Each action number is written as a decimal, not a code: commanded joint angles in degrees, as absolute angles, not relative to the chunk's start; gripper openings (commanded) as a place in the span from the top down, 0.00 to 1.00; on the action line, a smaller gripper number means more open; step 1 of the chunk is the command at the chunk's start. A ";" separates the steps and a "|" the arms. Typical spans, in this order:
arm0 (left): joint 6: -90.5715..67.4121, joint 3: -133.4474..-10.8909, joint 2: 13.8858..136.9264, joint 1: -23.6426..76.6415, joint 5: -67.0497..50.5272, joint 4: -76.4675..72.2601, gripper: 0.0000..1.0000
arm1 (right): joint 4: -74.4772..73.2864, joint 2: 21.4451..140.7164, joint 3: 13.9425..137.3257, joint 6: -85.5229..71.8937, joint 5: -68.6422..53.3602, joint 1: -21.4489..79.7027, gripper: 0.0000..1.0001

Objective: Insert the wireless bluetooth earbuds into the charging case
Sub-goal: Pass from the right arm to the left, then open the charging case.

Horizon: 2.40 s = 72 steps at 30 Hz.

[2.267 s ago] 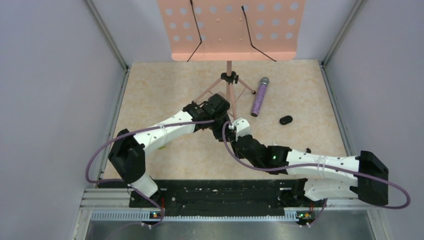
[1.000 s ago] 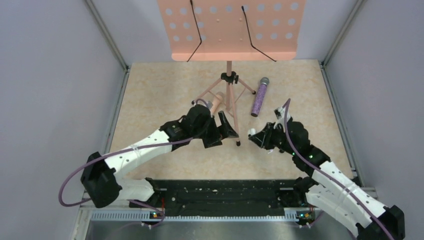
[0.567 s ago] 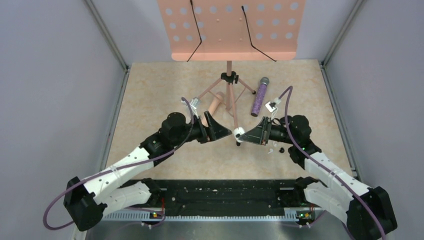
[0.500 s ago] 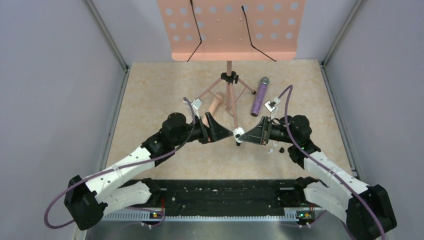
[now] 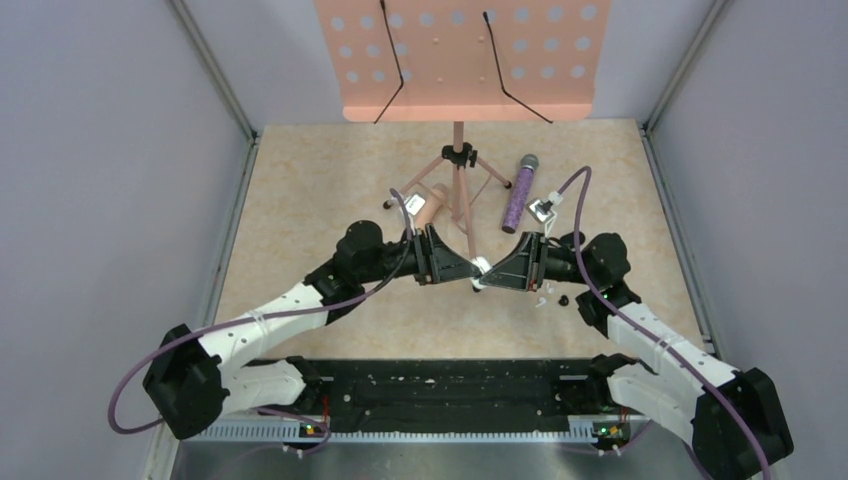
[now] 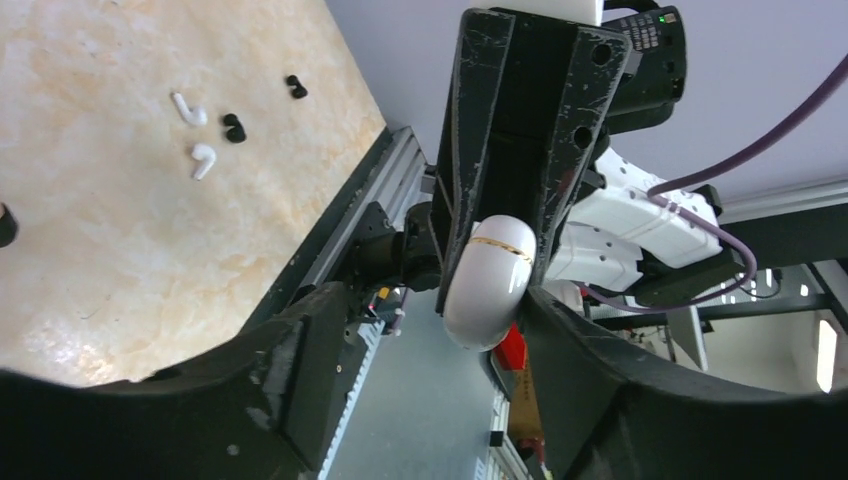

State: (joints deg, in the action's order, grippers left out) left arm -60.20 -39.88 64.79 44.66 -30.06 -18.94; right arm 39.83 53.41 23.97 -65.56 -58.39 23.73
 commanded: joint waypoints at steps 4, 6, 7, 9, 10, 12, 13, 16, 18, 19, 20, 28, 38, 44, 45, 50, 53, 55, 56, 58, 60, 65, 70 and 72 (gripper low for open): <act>-63.07 -42.35 65.70 44.65 -33.90 -27.49 0.44 | 42.72 54.31 24.61 -65.89 -59.33 23.34 1.00; -63.10 -42.45 65.37 44.65 -33.85 -27.53 0.49 | 42.47 54.66 24.48 -65.76 -59.26 23.31 1.00; -63.18 -42.58 65.27 44.65 -33.79 -27.51 0.50 | 42.34 54.78 24.35 -65.74 -59.27 23.29 1.00; -63.34 -42.73 65.01 44.65 -33.75 -27.70 0.59 | 41.64 55.02 24.29 -65.30 -59.05 23.34 1.00; -63.49 -42.84 64.87 44.65 -33.74 -27.81 0.64 | 41.16 55.06 24.30 -65.04 -58.90 23.31 1.00; -63.67 -43.07 64.72 44.65 -33.92 -27.94 0.77 | 40.54 55.04 24.25 -64.70 -58.33 23.34 1.00; -63.78 -43.21 64.67 44.65 -34.06 -27.95 0.83 | 40.03 54.99 24.32 -64.50 -58.11 23.30 1.00; -63.98 -43.32 64.58 44.65 -34.41 -27.71 0.94 | 37.10 54.45 24.85 -63.14 -56.96 23.32 1.00; -63.94 -43.01 64.39 44.65 -34.47 -27.53 0.99 | 36.36 54.13 24.94 -62.90 -56.11 23.31 1.00; -63.90 -42.84 64.30 44.65 -34.33 -27.39 1.00 | 35.60 54.06 25.09 -62.52 -55.86 23.30 1.00; -63.90 -42.59 64.19 44.65 -34.13 -27.20 1.00 | 34.75 54.02 25.30 -62.11 -55.66 23.28 0.88; -62.63 -41.10 62.71 44.56 -32.54 -25.61 1.00 | 25.65 51.96 27.75 -57.67 -50.46 23.11 0.37; -61.00 -40.35 60.20 44.56 -30.74 -22.34 1.00 | 22.31 49.03 27.69 -57.41 -46.98 21.47 0.37; -61.05 -40.75 61.14 44.56 -32.50 -22.61 1.00 | 22.40 48.40 27.49 -58.30 -45.95 20.92 0.37; -61.01 -41.00 61.37 44.56 -32.90 -22.73 1.00 | 22.49 48.40 27.43 -58.47 -45.82 20.86 0.37; -60.66 -41.31 61.70 44.57 -34.11 -22.68 1.00 | 21.47 48.70 27.43 -59.06 -44.12 20.66 0.37; -60.47 -41.40 61.87 44.56 -34.62 -22.70 1.00 | 19.88 48.63 27.76 -59.19 -42.08 20.57 0.37; -60.39 -41.51 61.98 44.63 -34.96 -22.59 1.00 | 18.87 48.60 27.86 -59.20 -40.83 20.62 0.37; -60.32 -41.54 61.99 44.59 -35.10 -22.60 1.00 | 18.54 48.50 27.87 -59.27 -40.25 20.50 0.37; -60.29 -41.58 62.05 44.60 -35.22 -22.59 1.00 | 17.77 48.51 27.77 -59.35 -39.04 20.41 0.37; -60.08 -41.67 62.20 44.62 -35.51 -22.49 1.00 | 17.05 48.43 27.84 -59.37 -38.27 20.20 0.37; -59.52 -42.05 62.82 44.67 -36.12 -21.91 1.00 | 16.97 48.56 28.19 -59.70 -38.13 20.02 0.37; -59.37 -42.25 63.15 44.65 -36.53 -21.89 1.00 | 14.15 48.67 29.62 -58.29 -37.35 19.91 0.37; -59.25 -42.47 63.20 44.65 -36.52 -21.83 1.00 | 13.96 48.48 29.72 -58.00 -37.05 19.93 0.37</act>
